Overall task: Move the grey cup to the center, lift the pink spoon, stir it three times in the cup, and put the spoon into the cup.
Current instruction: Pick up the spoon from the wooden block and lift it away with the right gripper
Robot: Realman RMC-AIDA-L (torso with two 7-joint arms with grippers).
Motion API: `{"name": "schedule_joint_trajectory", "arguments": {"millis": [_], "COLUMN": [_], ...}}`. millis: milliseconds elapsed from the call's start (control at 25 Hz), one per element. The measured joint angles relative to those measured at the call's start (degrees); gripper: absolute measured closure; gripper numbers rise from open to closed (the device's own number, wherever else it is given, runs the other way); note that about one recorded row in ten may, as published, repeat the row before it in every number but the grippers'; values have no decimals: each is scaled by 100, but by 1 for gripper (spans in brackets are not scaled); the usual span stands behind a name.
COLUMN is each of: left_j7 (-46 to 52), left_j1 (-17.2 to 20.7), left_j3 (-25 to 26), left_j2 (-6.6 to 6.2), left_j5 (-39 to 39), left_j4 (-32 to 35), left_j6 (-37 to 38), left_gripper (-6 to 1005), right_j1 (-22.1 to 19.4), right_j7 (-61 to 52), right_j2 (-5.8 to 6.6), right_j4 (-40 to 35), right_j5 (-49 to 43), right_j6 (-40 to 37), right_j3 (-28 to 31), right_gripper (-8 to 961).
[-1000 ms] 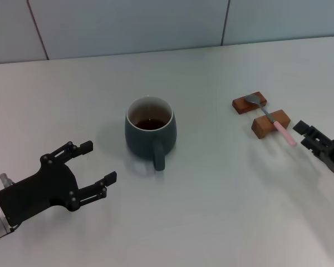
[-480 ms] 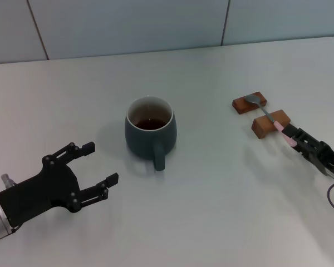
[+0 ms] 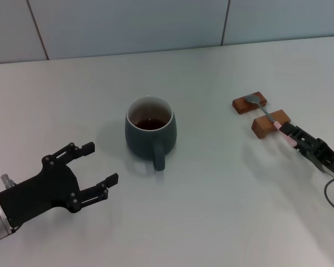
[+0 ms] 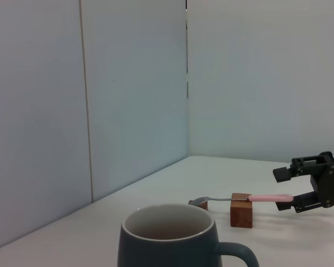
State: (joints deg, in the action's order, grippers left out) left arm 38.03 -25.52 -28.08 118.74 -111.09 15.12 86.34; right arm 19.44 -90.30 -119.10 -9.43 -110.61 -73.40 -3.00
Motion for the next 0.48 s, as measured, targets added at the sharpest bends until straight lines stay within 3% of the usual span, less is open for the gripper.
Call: {"name": "schedule_joint_trajectory", "arguments": {"millis": [200, 320, 480], "left_j7": [-6, -8, -12], "left_j1": [5, 15, 19], "left_j3": [14, 9, 3], "left_j2": [0, 0, 0], "left_j5": [0, 0, 0], "left_j4": [-1, -1, -1], "left_j6": [10, 22, 27], "left_gripper": [155, 155, 155], "right_j1": [11, 14, 25], "right_j7": [-8, -6, 5], "right_j2": [0, 1, 1], "right_j4": [3, 3, 3], "right_j5": [6, 11, 2], "right_j6": [160, 180, 181], "right_j3": [1, 1, 1], "right_gripper": [220, 402, 436]}}
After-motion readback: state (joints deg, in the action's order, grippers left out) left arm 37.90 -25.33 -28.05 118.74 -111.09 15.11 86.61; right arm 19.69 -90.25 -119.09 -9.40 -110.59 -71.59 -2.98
